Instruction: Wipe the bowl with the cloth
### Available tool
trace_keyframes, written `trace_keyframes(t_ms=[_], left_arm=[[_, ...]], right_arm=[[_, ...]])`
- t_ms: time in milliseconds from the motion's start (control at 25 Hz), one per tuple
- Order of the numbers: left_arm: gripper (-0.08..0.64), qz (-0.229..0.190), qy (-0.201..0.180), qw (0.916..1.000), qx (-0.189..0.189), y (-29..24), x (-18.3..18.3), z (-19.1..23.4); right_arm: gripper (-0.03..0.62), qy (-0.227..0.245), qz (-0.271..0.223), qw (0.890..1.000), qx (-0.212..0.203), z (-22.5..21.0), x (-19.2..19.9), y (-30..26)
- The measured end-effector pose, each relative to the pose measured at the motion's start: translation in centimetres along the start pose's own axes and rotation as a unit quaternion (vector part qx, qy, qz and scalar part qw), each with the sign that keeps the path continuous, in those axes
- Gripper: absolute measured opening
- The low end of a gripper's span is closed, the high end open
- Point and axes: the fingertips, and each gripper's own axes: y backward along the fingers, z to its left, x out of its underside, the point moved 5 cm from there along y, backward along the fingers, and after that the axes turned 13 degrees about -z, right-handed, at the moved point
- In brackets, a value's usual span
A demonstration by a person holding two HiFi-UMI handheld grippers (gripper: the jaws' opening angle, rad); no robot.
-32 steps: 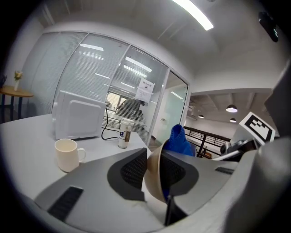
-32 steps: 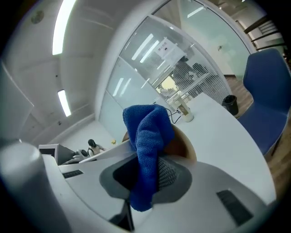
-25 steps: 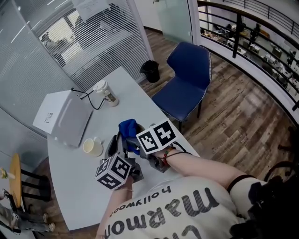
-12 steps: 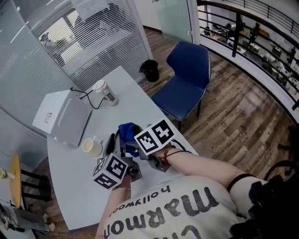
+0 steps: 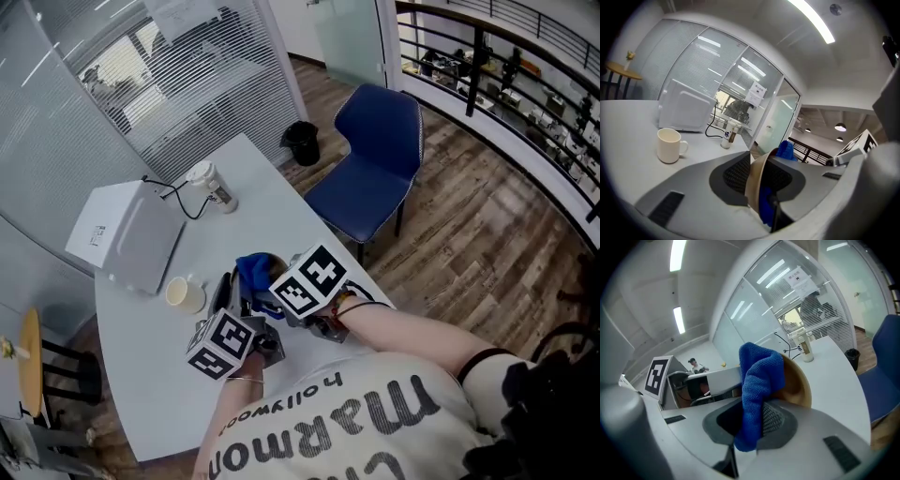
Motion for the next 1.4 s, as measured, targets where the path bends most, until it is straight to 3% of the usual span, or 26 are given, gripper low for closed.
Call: trace_keyframes(t_ms=[600, 1160, 1400], left_arm=[[0.087, 0.016, 0.006, 0.9998, -0.005, 0.6, 1.0, 0.4], [0.086, 0.038, 0.007, 0.9992, -0.012, 1.7, 2.4, 0.9], [0.086, 0.078, -0.026, 0.9964, -0.023, 1.7, 3.3, 0.9]], right_arm=[[0.060, 0.108, 0.034, 0.993, 0.016, 0.0, 1.0, 0.6], [0.060, 0.161, 0.069, 0.984, 0.024, -0.8, 2.5, 0.9], [0.060, 0.184, 0.079, 0.979, 0.038, -1.6, 3.0, 1.2]])
